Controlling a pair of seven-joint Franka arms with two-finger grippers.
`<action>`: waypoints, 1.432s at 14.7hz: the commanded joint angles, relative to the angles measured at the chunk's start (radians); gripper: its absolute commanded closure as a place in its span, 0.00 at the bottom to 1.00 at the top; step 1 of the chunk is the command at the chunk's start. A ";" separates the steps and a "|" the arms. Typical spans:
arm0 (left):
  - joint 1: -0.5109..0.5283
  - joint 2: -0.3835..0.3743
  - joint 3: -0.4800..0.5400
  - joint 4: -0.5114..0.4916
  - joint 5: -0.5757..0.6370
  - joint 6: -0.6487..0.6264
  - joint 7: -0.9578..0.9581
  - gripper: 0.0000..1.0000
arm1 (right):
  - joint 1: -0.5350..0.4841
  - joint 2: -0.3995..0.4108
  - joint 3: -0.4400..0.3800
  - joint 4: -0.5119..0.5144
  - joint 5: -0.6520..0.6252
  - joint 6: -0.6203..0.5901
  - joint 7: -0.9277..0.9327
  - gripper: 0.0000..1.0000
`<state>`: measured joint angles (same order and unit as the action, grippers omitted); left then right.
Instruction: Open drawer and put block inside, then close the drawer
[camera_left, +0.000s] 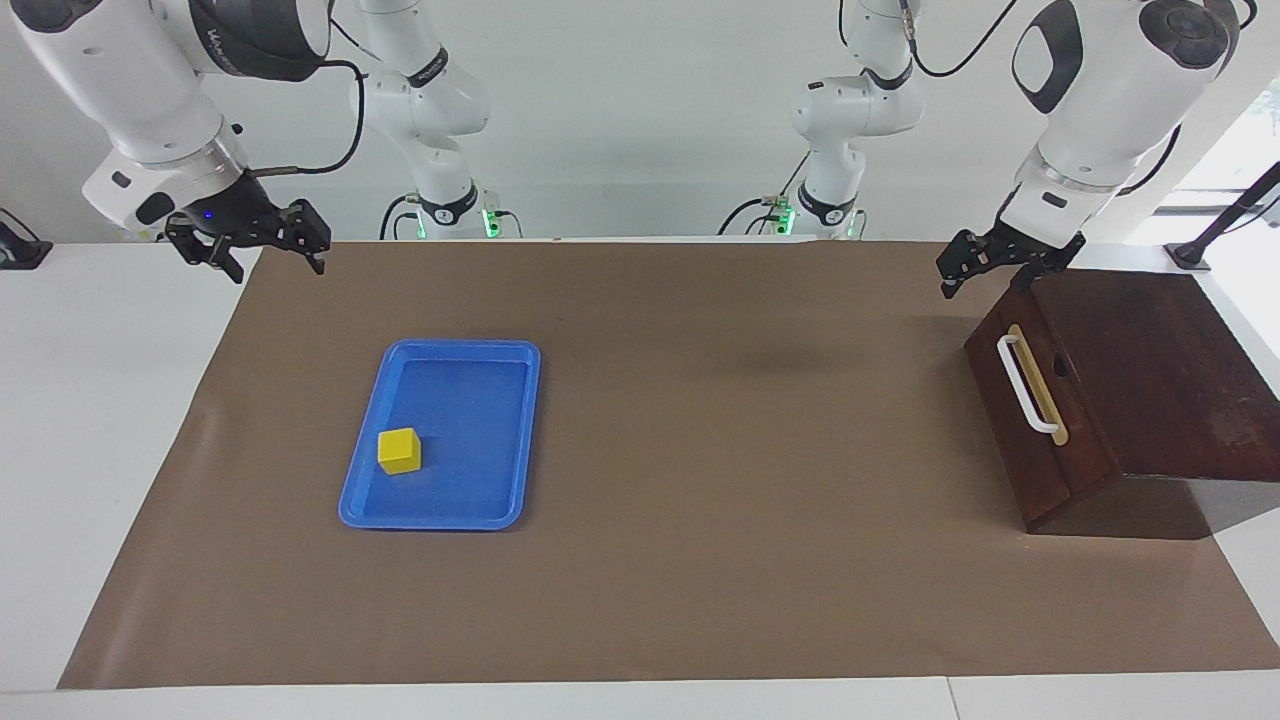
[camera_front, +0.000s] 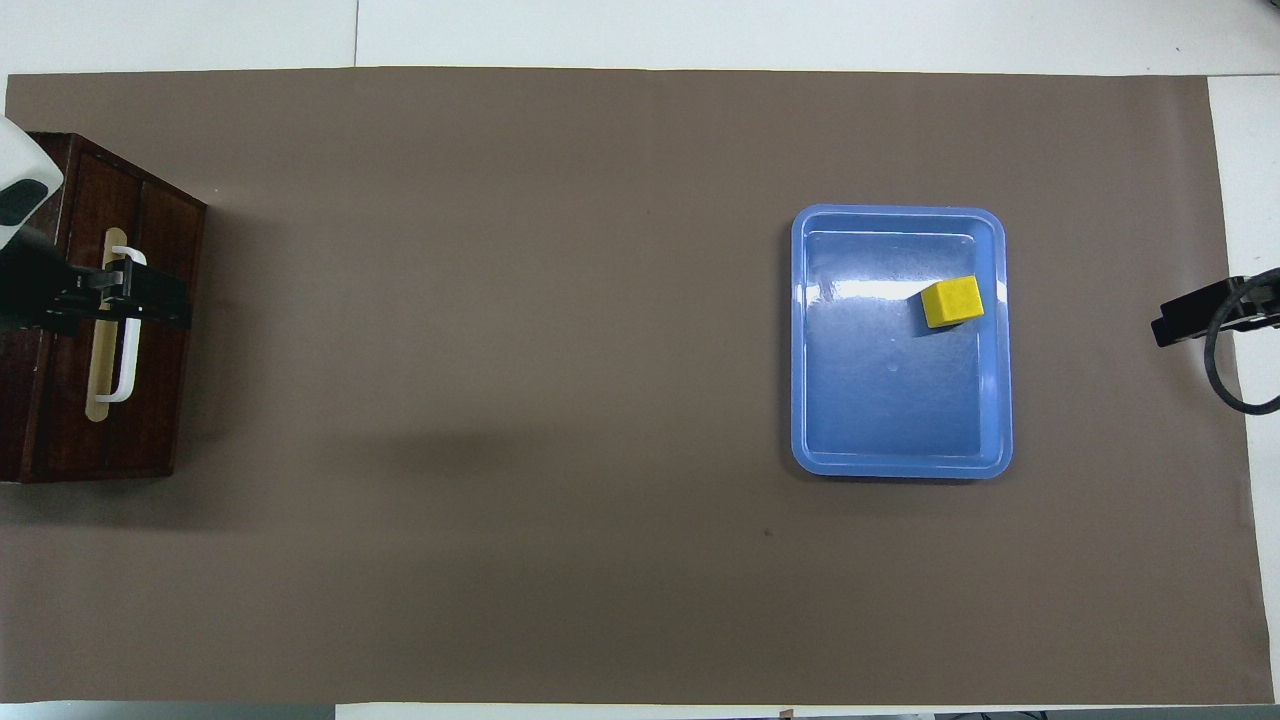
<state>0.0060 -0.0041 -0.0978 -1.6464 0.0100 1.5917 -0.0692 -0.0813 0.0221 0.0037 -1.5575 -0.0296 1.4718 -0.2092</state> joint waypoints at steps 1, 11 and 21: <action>0.003 -0.025 0.001 -0.019 -0.012 -0.006 0.002 0.00 | -0.002 0.001 0.005 0.007 0.003 0.002 0.021 0.00; 0.005 -0.025 0.001 -0.019 -0.012 -0.006 0.002 0.00 | -0.003 0.001 0.005 0.005 0.011 0.019 -0.004 0.00; 0.005 -0.025 0.001 -0.019 -0.012 -0.006 0.002 0.00 | -0.024 -0.002 -0.002 -0.081 0.107 0.053 0.423 0.00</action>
<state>0.0060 -0.0041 -0.0978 -1.6464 0.0100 1.5917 -0.0692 -0.0861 0.0232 -0.0004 -1.5907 0.0171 1.5012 0.0573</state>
